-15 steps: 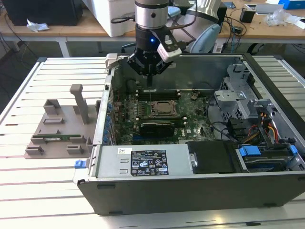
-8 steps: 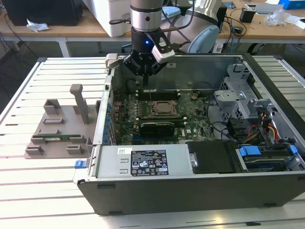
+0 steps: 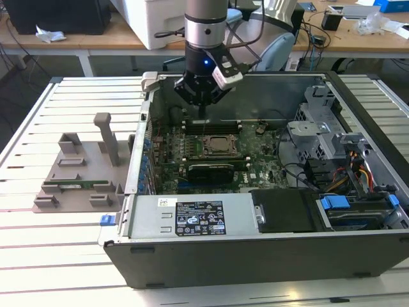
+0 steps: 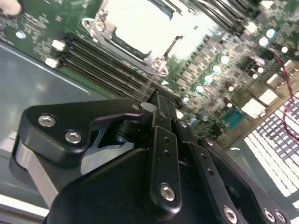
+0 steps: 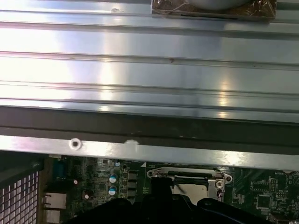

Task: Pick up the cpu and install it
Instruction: 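Install the first cpu locking lever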

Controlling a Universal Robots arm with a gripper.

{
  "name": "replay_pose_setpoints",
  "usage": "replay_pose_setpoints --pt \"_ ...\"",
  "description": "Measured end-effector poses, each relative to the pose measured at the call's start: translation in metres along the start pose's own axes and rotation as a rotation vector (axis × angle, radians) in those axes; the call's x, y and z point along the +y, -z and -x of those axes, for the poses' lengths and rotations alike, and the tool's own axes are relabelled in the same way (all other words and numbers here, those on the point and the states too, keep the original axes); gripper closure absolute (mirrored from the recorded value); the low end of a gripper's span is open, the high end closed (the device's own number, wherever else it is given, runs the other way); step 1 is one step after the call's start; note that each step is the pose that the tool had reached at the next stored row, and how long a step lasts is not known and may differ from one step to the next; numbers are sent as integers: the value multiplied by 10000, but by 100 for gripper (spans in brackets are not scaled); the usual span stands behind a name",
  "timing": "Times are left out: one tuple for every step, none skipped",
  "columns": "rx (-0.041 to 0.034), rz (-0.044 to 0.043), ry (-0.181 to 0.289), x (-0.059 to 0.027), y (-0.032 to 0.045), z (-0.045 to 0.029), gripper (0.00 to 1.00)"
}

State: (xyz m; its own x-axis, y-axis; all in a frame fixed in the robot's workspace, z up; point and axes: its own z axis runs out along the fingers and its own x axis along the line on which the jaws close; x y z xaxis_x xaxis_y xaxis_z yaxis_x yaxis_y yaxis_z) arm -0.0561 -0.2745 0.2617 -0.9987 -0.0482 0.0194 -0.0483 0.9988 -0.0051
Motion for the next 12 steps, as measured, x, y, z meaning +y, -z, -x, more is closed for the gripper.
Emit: replay_pose_setpoints --pt "20 0 0 -2 -9 46 89" --pt "26 1 2 -3 -14 61 89" --pt "28 0 2 -3 -14 62 89" --pt "29 0 -1 -3 -13 62 89" --pt "29 0 -1 -3 -14 62 89" --pt "28 1 1 -5 -15 63 89" --pt "26 37 1 -22 -17 62 89" --pt "18 209 4 -41 -25 61 89" --pt "7 422 9 -59 -32 60 89" --pt "1 575 13 -78 -43 60 89" --pt "-3 629 13 -96 -71 59 89" --pt "-3 631 13 -101 -98 60 89"
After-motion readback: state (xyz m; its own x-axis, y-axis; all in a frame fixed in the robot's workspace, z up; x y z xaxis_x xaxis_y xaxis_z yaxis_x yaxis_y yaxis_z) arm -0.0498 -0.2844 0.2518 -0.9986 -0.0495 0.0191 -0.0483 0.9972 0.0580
